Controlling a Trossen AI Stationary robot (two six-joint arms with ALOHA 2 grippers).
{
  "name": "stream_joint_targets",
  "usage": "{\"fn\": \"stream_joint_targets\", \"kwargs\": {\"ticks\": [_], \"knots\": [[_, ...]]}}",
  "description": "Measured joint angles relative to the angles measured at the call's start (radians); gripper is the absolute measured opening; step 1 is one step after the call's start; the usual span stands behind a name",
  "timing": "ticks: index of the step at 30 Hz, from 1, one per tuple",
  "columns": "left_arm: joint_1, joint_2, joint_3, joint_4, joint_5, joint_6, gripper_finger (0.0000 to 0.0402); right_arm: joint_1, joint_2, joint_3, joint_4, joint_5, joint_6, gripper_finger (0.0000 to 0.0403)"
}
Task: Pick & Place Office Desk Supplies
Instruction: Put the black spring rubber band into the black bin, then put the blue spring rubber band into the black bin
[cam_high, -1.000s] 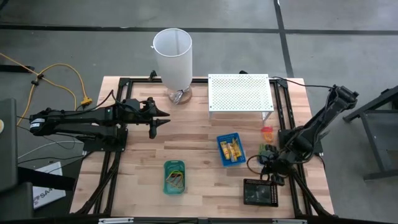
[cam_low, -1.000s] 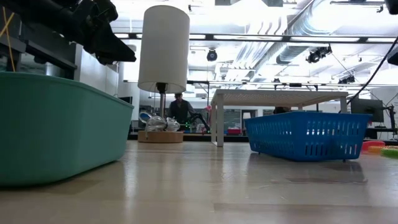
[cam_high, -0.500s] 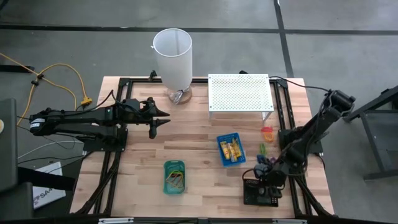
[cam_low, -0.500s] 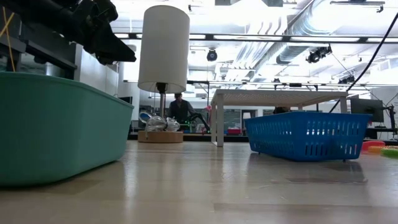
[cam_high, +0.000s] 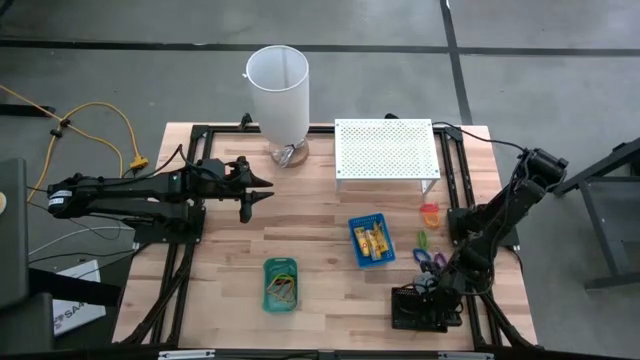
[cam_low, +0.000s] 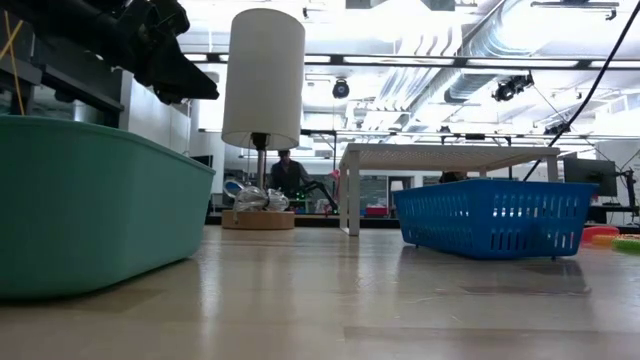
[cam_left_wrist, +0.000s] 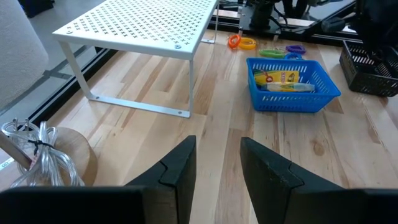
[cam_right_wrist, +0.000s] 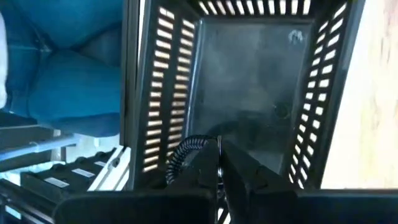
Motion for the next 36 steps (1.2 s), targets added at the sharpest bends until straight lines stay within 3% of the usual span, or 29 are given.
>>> {"fn": "stream_joint_targets", "kwargs": {"ticks": [13, 30, 36], "knots": [[0.000, 0.000, 0.000, 0.000, 0.000, 0.000, 0.0119, 0.005, 0.008, 0.000, 0.019, 0.007, 0.001, 0.0008], [0.000, 0.000, 0.000, 0.000, 0.000, 0.000, 0.0119, 0.005, 0.008, 0.000, 0.027, 0.007, -0.011, 0.0063], [0.000, 0.000, 0.000, 0.000, 0.000, 0.000, 0.0119, -0.025, -0.061, 0.000, 0.032, 0.012, -0.079, 0.0064]]}}
